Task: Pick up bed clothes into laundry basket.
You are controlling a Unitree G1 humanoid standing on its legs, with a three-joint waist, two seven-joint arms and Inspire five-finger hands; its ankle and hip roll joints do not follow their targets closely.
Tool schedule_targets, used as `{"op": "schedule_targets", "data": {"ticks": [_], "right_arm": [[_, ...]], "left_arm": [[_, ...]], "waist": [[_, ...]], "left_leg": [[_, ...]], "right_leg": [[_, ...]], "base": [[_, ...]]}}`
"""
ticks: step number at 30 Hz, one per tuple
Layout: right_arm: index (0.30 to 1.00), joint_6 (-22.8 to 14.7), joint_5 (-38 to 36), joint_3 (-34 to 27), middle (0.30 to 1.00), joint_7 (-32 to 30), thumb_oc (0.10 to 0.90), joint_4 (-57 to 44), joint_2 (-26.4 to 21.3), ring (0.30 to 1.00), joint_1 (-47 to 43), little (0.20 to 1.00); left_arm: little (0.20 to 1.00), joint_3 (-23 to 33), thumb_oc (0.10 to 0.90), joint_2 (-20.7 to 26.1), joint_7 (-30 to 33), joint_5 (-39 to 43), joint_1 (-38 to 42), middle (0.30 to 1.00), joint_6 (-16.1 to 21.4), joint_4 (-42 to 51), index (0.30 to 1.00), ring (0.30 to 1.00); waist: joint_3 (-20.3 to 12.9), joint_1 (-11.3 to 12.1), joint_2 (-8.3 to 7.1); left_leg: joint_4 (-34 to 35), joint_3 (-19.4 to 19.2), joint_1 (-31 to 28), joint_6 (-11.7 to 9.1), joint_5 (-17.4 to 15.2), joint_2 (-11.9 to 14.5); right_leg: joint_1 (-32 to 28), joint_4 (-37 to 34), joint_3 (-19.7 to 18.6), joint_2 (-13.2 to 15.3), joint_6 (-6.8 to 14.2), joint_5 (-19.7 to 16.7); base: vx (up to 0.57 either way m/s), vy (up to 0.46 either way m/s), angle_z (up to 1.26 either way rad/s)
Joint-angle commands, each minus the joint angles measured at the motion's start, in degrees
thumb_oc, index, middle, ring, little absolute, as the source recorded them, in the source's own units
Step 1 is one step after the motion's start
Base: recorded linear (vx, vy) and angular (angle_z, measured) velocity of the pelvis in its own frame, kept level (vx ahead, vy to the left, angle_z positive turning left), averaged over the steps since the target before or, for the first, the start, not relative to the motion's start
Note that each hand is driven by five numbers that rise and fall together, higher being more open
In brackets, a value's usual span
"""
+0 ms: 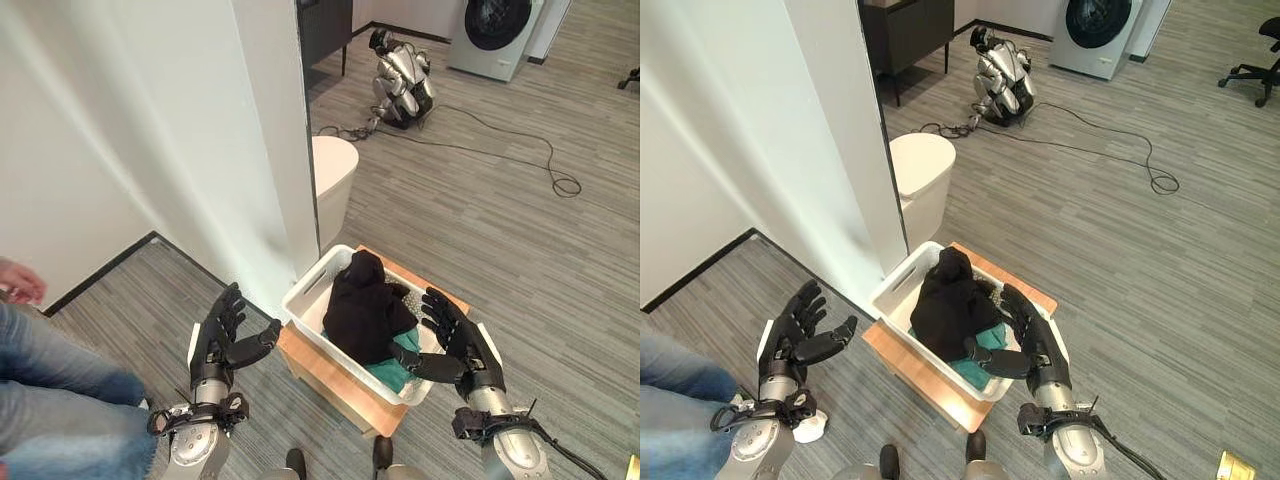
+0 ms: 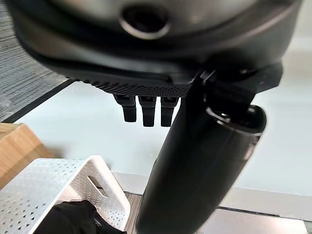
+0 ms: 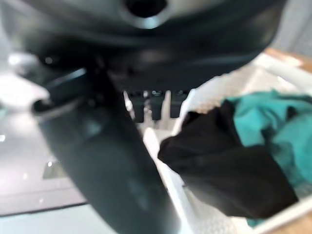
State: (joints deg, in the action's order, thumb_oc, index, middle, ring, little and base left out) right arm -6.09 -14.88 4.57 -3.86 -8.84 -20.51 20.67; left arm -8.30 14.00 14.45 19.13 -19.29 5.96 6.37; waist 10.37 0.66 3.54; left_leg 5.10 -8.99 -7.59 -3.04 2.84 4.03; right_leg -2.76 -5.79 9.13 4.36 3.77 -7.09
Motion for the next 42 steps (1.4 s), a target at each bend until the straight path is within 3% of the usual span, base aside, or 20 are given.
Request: {"op": "schedule_targets", "data": {"ticks": [1,9,20,42], "right_arm": [[0.900,-7.30,3.49,-2.08,0.900,-2.00,0.800,-7.92,-0.79,0.900,-3.45,0.900],[0.900,-9.01,8.14,-1.92,0.900,-4.61,0.800,-11.07,-1.98,0.900,-5.27,0.900],[0.900,-12.25,13.14,-0.71,0.900,-7.58,0.800,-18.68,-5.45,0.900,-9.04,0.900],[0.900,-13.77,12.06,1.67,0.900,-6.35,0.800,-22.85,-9.86,0.900,-7.83,0.900]], "left_arm": [[0.900,1.87,0.800,3.28,1.37,-3.54,4.46,0.900,7.82,2.19,0.900,0.900],[0.900,2.19,0.800,3.59,3.20,-2.81,5.69,0.900,9.92,4.56,0.900,0.900],[0.900,5.75,0.800,5.19,9.56,-2.00,8.20,0.900,18.09,11.90,0.900,0.900],[0.900,4.01,0.800,6.63,7.00,0.47,6.80,0.900,19.57,13.71,0.900,0.900]], "waist": [[-2.99,-0.24,-2.65],[-3.48,0.02,-2.40],[-4.66,1.74,-2.77],[-6.00,1.97,-3.27]], "left_leg": [[-0.10,0.03,-0.54,-0.69,-5.08,0.89],[-0.10,0.29,-0.83,-0.80,-4.83,1.14],[-0.10,1.72,-0.50,-1.24,-3.87,1.75],[-0.10,1.91,-0.98,-1.38,-3.73,2.35]], "right_leg": [[-8.02,2.30,3.30,8.12,6.26,9.37],[-8.60,2.24,3.41,7.83,6.08,9.71],[-9.28,2.38,4.32,7.06,5.72,10.22],[-9.03,2.69,3.99,6.06,5.41,10.46]], "base": [[0.00,0.000,0.00],[0.00,-0.010,0.00],[0.00,-0.017,0.03],[0.00,-0.005,0.02]]}}
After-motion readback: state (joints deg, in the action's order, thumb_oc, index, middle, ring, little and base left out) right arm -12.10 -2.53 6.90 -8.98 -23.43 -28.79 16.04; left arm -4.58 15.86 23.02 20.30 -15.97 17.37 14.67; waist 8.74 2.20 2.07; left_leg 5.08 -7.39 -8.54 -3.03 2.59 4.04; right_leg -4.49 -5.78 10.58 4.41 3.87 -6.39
